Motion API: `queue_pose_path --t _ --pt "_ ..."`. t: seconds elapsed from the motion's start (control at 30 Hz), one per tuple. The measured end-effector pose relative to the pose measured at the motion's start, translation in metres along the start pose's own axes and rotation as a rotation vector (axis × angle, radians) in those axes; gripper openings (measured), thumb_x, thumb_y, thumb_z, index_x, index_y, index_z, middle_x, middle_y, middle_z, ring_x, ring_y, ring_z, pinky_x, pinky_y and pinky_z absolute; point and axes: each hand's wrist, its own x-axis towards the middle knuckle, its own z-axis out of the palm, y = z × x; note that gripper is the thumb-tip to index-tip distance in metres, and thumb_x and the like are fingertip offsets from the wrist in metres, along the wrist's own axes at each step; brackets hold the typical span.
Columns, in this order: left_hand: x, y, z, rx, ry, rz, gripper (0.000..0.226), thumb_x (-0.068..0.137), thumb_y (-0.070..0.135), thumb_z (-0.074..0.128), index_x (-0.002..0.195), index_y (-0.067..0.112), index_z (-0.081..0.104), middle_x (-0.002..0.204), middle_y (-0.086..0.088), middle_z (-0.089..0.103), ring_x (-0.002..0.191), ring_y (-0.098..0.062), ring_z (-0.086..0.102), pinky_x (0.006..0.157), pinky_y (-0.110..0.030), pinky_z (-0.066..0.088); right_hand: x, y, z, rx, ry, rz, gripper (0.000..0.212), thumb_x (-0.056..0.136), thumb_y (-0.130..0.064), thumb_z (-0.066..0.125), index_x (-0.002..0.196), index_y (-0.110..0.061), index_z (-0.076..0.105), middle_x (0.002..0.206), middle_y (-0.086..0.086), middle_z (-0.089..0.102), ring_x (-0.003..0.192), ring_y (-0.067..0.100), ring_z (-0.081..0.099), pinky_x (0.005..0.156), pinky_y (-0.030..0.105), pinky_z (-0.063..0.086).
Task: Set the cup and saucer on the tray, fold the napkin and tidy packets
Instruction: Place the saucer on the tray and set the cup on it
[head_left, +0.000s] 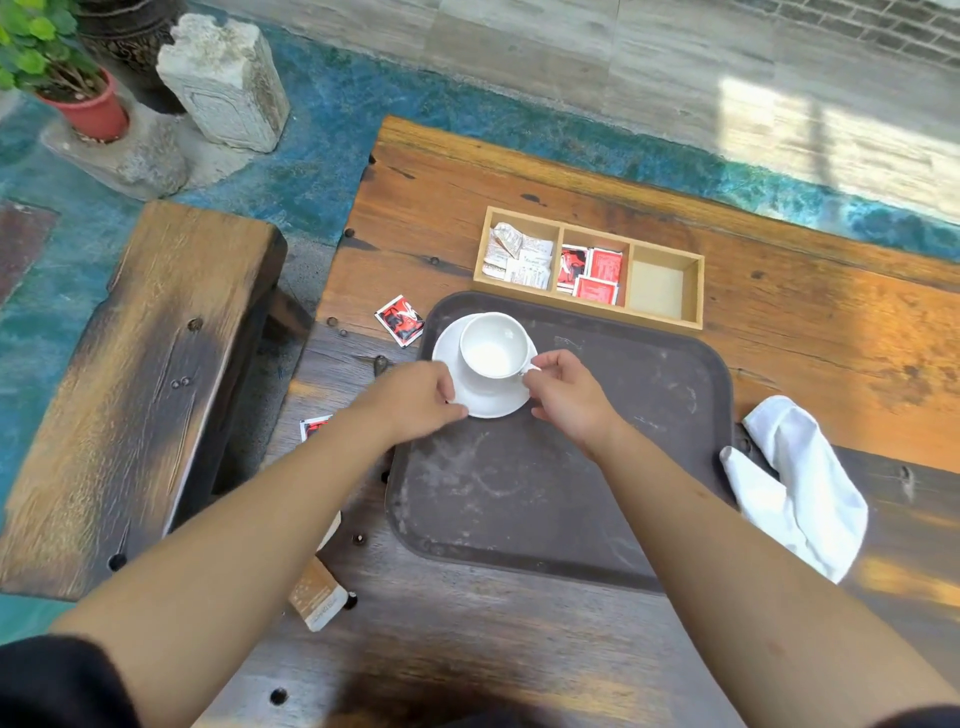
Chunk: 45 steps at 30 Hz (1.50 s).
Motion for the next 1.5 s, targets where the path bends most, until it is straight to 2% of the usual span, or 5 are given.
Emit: queue_pose_path --t 0.1,0.3,0.9,1.27,1.5 --pt "0.02 0.005 -0.007 -0.093 0.135 0.015 0.05 0.067 0.035 0.084 0.103 0.023 0.052 0.097 0.004 0.055 0.088 -0.018 0.057 0.071 -0.032 0.043 -0.003 0.0 0.0 -0.056 -0.011 -0.09 0.04 0.083 -0.028 0.068 0.119 -0.025 0.05 0.114 -0.001 0.064 0.095 0.014 0.063 0.078 0.031 0.055" --pt "0.043 0.017 -0.006 -0.232 0.023 0.141 0.108 0.058 0.018 0.087 0.148 0.025 0.027 0.149 -0.002 0.036 0.133 -0.018 0.039 0.106 -0.032 0.035 -0.005 -0.003 0.004 -0.14 -0.015 -0.215 0.069 0.074 -0.033 0.081 0.133 -0.029 0.043 0.125 -0.003 0.056 0.109 0.017 0.058 0.072 0.021 0.047" --pt "0.034 0.017 0.029 -0.447 0.318 0.193 0.085 0.054 0.039 0.091 0.126 0.038 0.045 0.123 0.019 0.055 0.111 0.002 0.049 0.085 -0.012 0.038 -0.002 -0.011 0.0 -0.268 -0.045 -0.302 0.067 0.078 -0.031 0.076 0.137 -0.032 0.043 0.136 -0.008 0.055 0.115 0.012 0.05 0.096 0.033 0.047" --pt "0.011 0.012 0.025 -0.344 0.245 0.024 0.094 0.062 0.026 0.088 0.141 0.025 0.037 0.139 -0.002 0.05 0.122 -0.022 0.051 0.101 -0.042 0.045 -0.029 -0.011 -0.008 -0.413 0.015 -0.33 0.071 0.085 -0.029 0.07 0.148 -0.028 0.037 0.152 -0.002 0.044 0.135 0.021 0.045 0.105 0.032 0.037" --pt "-0.034 -0.008 0.031 -0.259 0.113 -0.075 0.046 0.076 0.038 0.077 0.115 0.024 0.059 0.104 0.005 0.065 0.091 -0.015 0.064 0.082 -0.03 0.048 -0.06 0.017 -0.027 -0.451 0.04 -0.228 0.06 0.088 -0.037 0.066 0.142 -0.028 0.043 0.147 0.0 0.047 0.119 0.015 0.05 0.094 0.026 0.038"
